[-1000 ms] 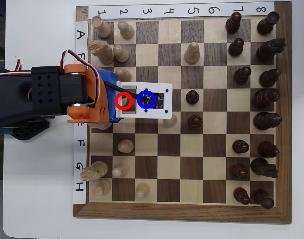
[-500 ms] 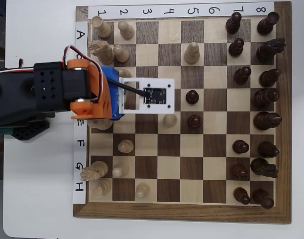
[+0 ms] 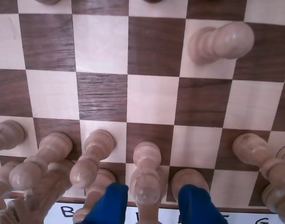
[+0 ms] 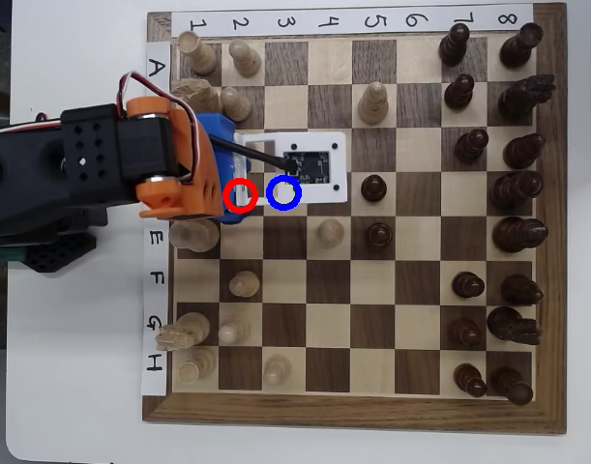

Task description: Move the piece to destination

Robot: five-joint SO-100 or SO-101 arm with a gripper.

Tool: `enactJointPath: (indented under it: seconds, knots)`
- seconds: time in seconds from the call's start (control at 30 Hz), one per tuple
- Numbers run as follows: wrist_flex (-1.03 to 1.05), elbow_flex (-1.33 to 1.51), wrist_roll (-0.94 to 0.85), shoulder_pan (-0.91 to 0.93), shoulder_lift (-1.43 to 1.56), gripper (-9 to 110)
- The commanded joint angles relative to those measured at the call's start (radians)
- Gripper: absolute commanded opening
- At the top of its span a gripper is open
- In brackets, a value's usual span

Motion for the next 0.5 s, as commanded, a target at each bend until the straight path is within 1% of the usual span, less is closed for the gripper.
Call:
enactJointPath:
  seconds: [0.0,0.47]
  knots:
    - [0.041,-0.176,0.402,-0.017,0.000,17]
    - [0.031,-0.118,0.419,-0.026,-0.018,16]
